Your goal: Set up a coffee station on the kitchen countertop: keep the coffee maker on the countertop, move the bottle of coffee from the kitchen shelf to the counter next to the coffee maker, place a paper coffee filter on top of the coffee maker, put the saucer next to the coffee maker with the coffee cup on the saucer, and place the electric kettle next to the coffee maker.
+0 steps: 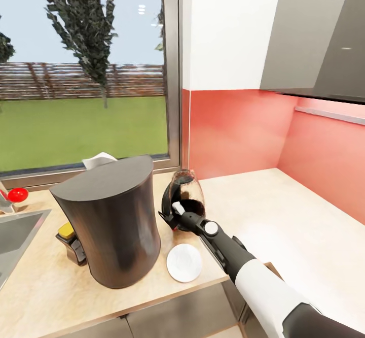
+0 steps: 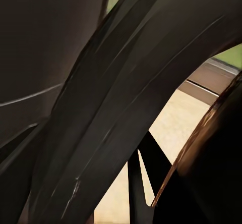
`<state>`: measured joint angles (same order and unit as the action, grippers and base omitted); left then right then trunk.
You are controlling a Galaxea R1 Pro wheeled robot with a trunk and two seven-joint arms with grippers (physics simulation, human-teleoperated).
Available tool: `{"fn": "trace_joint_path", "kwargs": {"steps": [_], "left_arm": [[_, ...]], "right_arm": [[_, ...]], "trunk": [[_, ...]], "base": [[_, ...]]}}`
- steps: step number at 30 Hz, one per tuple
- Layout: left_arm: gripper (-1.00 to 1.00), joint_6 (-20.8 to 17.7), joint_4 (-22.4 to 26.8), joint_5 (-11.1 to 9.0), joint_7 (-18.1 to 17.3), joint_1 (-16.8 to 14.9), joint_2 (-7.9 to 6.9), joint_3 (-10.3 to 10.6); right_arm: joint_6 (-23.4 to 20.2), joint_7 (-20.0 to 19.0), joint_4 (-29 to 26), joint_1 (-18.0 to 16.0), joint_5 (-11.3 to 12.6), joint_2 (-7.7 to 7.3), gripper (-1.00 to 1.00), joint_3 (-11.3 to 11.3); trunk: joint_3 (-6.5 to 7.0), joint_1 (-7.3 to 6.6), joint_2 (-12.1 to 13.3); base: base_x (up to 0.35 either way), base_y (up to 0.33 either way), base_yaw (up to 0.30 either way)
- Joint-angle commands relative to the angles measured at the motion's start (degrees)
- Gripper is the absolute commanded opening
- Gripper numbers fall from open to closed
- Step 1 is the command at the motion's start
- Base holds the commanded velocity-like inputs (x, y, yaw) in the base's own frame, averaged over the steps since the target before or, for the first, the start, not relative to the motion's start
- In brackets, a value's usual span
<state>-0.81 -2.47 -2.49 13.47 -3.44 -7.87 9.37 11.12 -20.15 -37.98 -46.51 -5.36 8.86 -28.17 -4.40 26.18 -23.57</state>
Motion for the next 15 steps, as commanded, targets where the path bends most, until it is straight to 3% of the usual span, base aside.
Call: {"fn": "trace_joint_path", "kwargs": {"steps": [1,15], "left_arm": [[1.00,-0.08,-0.08,-0.24,0.10,-0.07,0.02,0.48],[1.00,-0.10,-0.10,-0.25,0.15,-0.07,-0.04,0.48]], "right_arm": [[0.30,0.01,0.08,-0.07,-0.35,0.02,-1.00,0.06],[0.34,-0.05,0.15,-0.07,-0.35,0.02,-1.00,0.04]], "trunk": [[-0.12,0.03,-0.13],[-0.12,0.03,-0.13]], "base": [[0.011,0.009,0.000],[0.027,0.001,0.000]]}}
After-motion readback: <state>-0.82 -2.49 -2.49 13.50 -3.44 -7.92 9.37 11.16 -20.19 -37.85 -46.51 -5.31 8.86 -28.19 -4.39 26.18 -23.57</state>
